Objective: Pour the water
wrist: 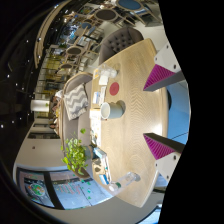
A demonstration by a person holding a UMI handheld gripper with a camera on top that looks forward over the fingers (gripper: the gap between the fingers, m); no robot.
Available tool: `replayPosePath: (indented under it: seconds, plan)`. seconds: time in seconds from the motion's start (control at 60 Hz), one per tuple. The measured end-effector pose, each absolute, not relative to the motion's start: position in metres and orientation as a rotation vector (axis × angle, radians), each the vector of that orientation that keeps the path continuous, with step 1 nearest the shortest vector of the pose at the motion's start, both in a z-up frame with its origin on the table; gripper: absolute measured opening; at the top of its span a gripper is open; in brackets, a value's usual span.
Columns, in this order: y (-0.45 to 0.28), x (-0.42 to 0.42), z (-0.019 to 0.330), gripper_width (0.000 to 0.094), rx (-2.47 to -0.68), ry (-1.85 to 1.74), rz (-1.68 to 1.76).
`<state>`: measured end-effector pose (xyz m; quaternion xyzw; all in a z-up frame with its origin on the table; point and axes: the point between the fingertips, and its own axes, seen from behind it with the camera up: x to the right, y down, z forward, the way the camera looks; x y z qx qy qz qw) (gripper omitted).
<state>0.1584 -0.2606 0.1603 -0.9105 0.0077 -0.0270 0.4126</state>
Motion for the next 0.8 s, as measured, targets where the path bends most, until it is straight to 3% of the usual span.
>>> replayPosePath:
  seconds: [0.35, 0.6, 0.8]
  plan:
    - [-0.287, 0.080, 0.128, 0.0857, -2.317, -0.002, -0.094]
    - [-0.290, -0.060, 0.104, 0.0858, -2.297, -0.070, 0.018]
    - [-0.234, -0.166, 0.094, 0.0861, -2.197, -0.111, 0.117]
